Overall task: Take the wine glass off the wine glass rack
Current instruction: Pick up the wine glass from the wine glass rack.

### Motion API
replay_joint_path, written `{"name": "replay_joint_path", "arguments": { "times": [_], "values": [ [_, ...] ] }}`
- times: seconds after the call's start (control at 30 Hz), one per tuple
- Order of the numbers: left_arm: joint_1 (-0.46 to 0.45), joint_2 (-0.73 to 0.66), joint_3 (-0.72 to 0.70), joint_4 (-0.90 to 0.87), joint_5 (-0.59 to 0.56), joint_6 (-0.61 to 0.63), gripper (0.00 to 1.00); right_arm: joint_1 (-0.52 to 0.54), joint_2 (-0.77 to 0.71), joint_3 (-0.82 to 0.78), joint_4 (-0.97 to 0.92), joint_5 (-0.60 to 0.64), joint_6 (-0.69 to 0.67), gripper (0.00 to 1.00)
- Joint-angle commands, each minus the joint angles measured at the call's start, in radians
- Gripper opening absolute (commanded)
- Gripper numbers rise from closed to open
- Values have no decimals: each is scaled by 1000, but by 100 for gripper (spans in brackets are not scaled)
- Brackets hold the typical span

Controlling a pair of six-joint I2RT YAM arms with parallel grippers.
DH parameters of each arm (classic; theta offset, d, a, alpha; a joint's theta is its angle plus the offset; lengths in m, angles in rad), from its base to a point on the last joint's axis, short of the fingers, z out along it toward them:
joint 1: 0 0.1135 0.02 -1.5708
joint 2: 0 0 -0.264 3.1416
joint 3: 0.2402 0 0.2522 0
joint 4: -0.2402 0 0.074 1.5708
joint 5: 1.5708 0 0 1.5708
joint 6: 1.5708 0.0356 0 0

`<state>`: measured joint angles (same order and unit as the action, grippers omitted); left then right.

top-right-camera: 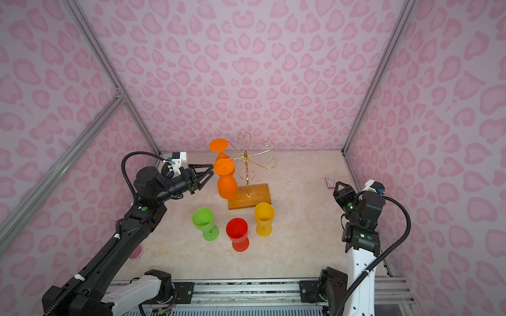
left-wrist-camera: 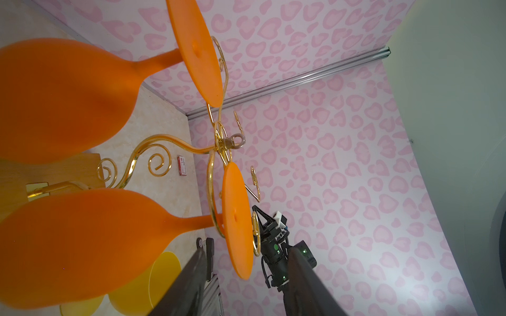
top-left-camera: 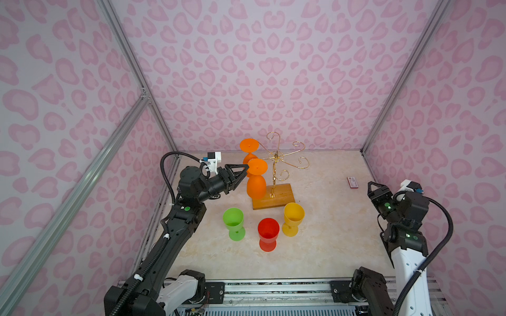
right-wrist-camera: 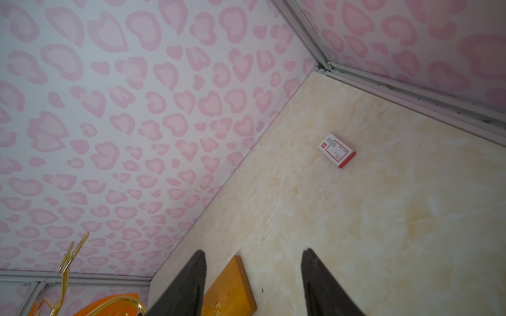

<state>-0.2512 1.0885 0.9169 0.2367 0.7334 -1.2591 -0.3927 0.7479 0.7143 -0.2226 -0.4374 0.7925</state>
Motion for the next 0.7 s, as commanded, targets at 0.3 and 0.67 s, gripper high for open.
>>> {"name": "replay_joint_path", "arguments": {
  "times": [0.3, 0.67],
  "values": [
    [-26, 39, 39, 28, 17, 17, 46, 2, 2, -3, 41, -4, -4, 57],
    [-30, 53, 50, 3, 19, 37, 37, 2, 7, -2, 45, -4, -4, 57]
  ]
}}
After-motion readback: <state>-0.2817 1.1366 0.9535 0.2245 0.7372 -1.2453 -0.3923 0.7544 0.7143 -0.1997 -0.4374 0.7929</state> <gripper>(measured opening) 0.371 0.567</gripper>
